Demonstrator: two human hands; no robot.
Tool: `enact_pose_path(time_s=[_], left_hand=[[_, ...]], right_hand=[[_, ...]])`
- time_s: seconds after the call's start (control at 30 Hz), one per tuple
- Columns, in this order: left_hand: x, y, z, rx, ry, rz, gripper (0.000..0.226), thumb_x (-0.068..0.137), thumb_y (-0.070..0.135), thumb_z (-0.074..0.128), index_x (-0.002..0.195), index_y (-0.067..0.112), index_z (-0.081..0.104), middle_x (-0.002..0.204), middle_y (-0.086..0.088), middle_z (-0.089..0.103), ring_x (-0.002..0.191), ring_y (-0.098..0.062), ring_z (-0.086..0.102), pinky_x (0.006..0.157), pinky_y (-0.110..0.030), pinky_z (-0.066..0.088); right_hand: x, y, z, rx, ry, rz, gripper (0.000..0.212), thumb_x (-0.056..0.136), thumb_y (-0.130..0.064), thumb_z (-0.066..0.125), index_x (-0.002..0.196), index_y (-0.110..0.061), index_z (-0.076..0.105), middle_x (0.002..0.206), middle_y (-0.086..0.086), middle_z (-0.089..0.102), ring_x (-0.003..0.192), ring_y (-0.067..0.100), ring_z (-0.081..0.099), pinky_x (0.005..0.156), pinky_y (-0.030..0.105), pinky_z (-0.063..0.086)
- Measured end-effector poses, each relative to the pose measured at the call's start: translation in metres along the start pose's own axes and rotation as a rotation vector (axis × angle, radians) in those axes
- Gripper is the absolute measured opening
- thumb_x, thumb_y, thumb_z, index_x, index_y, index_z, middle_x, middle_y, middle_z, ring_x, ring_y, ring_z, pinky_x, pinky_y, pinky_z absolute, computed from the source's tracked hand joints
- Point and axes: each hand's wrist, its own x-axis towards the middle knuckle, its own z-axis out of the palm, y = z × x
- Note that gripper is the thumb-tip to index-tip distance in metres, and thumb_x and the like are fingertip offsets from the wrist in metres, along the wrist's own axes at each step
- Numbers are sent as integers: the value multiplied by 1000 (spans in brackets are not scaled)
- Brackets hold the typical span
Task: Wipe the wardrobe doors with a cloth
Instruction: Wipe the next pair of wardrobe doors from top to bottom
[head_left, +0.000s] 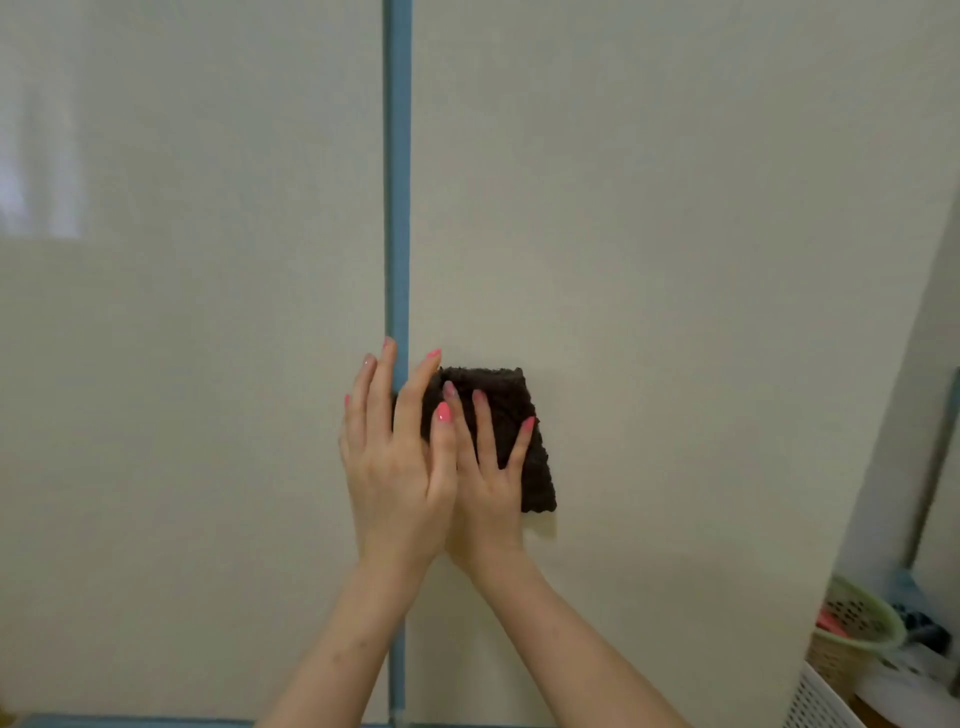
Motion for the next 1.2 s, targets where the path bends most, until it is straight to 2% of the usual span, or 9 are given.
enact_pose_path(time_s=[0.1, 0.2, 0.3, 0.5, 0.6, 0.8, 0.93, 1.03, 1.2], left_hand=[[-11, -2, 13, 26, 3, 42, 43, 94, 27, 36, 135, 22, 45, 151, -5, 31, 142, -20, 21, 113, -50, 25], [-18, -4, 19, 38, 23, 65, 43, 94, 24, 38, 136, 19, 45, 151, -7, 31, 142, -23, 21, 115, -45, 21], [-18, -7, 18, 47, 50, 74, 42, 95, 23, 38, 136, 17, 44, 151, -10, 31, 141, -25, 22, 116, -37, 16], [-19, -8, 10, 58, 47, 79, 42, 95, 23, 36, 137, 18, 42, 151, -11, 30, 142, -24, 21, 117, -39, 17], [-22, -7, 11, 50, 23, 78, 42, 95, 24, 37, 137, 20, 42, 152, -8, 30, 142, -23, 20, 116, -44, 19], [-36, -19, 10, 90, -20, 101, 42, 96, 26, 35, 137, 21, 41, 152, -7, 29, 143, -22, 20, 116, -31, 13], [-44, -27, 1, 114, -52, 77, 43, 96, 27, 34, 138, 19, 41, 152, -8, 30, 142, -23, 21, 116, -29, 13], [-46, -29, -9, 128, -61, 87, 43, 96, 27, 34, 138, 18, 41, 151, -9, 31, 142, -23, 21, 116, -30, 14], [-44, -26, -16, 88, -29, 66, 43, 96, 26, 34, 138, 19, 40, 152, -7, 30, 143, -21, 20, 117, -28, 13]], right_hand=[[-37, 29, -3, -11, -17, -79, 73, 92, -41, 55, 152, -26, 15, 152, 6, 33, 142, 27, 25, 109, 67, 18], [-56, 78, -14, -66, -69, -58, 46, 96, -37, 50, 140, -34, 38, 152, 10, 32, 145, 28, 18, 108, 68, 16], [-67, 146, -32, -136, -82, 151, 38, 101, -37, 34, 137, -30, 41, 151, 17, 27, 147, 29, 6, 107, 70, 13], [-75, 239, -60, -103, -24, 582, 48, 102, -40, 22, 146, -23, 31, 152, 27, 21, 142, 43, 13, 108, 70, 8], [-75, 237, -60, -57, 37, 727, 49, 102, -39, 21, 148, -22, 28, 154, 26, 16, 143, 42, 9, 111, 65, 4], [-143, 205, -45, 46, 38, 945, 49, 102, -43, 18, 149, -28, 19, 155, 26, 9, 144, 41, 6, 111, 65, 3], [-163, 153, -27, 111, 59, 1113, 51, 103, -39, 19, 150, -19, 22, 153, 31, 8, 142, 46, 5, 109, 65, 3], [-142, 103, -17, 167, 7, 1024, 52, 103, -41, 19, 149, -18, 26, 154, 29, 10, 142, 45, 2, 108, 65, 2], [-94, 25, -1, 134, -64, 603, 45, 102, -38, 25, 146, -29, 27, 154, 20, 16, 145, 33, -5, 109, 68, 2]])
